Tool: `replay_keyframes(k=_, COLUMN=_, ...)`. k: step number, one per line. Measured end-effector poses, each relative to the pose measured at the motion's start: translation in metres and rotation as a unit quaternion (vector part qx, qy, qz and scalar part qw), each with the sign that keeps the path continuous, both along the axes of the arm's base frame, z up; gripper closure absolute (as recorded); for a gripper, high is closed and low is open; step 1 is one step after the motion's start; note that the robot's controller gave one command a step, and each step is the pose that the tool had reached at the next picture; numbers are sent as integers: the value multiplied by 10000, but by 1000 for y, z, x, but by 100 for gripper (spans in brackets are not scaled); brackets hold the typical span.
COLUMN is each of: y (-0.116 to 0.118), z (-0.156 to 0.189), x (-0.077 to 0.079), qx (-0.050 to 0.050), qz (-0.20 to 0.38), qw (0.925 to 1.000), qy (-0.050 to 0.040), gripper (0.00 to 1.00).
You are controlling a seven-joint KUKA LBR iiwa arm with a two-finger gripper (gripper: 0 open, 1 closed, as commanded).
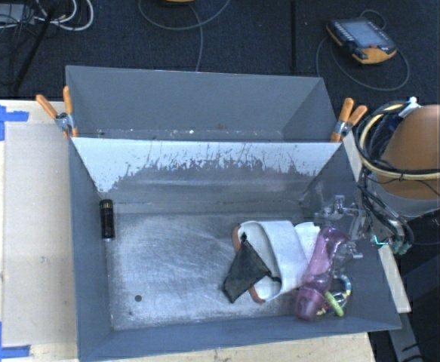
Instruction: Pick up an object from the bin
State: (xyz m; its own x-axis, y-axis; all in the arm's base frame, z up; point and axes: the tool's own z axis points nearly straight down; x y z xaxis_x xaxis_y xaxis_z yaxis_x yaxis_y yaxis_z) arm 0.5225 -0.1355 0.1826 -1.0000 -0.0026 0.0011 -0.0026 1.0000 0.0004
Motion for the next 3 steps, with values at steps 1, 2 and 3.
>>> replay_keyframes(k=1, y=0, z=0, x=0, qx=0, qz=3, qw=10000, qy=0, gripper=0)
replay_keyframes(k=2, y=-3, z=-20, x=15, qx=-10, qz=700, qw=9975, qy=-34, gripper=0)
replay_keyframes(k=3, y=-8, z=-66, x=31, qx=8, qz=2341, qw=9722, qy=-1, gripper=100)
